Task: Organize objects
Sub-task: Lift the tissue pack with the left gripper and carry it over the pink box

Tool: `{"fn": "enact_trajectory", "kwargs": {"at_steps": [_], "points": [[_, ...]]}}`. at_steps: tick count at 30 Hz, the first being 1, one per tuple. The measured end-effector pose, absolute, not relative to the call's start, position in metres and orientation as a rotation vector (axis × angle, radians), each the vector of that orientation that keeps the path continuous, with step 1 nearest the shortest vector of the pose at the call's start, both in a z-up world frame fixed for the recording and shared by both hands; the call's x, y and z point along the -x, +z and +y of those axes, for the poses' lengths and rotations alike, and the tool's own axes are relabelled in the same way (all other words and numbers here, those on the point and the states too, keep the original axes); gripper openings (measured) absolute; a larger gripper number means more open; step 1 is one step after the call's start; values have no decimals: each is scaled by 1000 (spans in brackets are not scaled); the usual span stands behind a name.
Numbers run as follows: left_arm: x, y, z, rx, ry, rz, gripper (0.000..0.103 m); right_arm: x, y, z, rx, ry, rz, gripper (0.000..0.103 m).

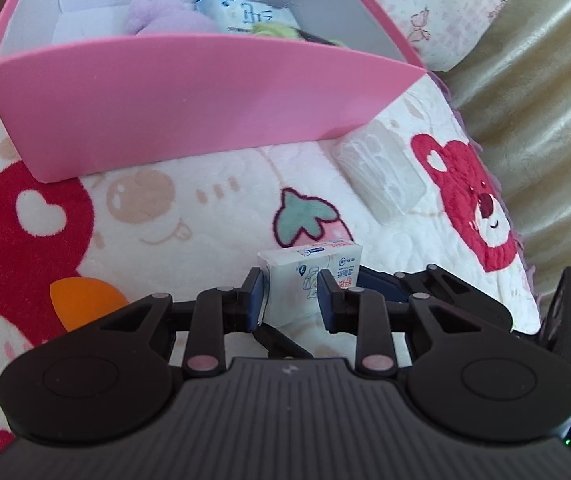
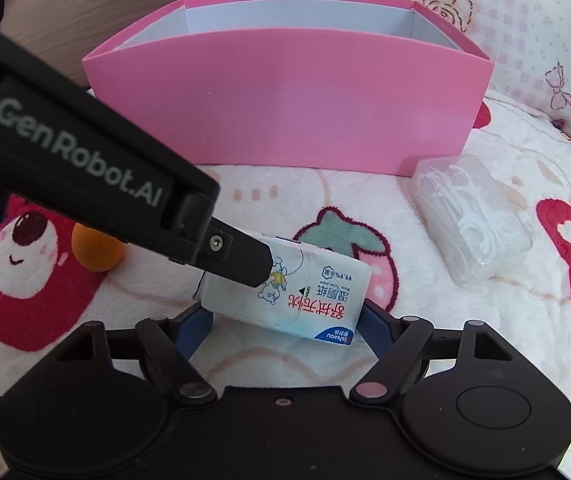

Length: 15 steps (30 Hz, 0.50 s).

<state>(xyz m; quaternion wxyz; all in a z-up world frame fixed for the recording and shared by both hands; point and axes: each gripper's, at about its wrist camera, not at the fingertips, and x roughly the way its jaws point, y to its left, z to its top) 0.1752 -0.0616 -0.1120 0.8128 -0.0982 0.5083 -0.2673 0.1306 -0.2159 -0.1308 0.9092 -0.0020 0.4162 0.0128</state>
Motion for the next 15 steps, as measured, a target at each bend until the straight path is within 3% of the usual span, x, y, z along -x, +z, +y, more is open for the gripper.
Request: {"fn": "enact_trajectory", "kwargs": {"at_steps": [15], "points": [[-143,-71,-60,164,-575,1070,28,-87,-103,-206,41,52,841,82]]}}
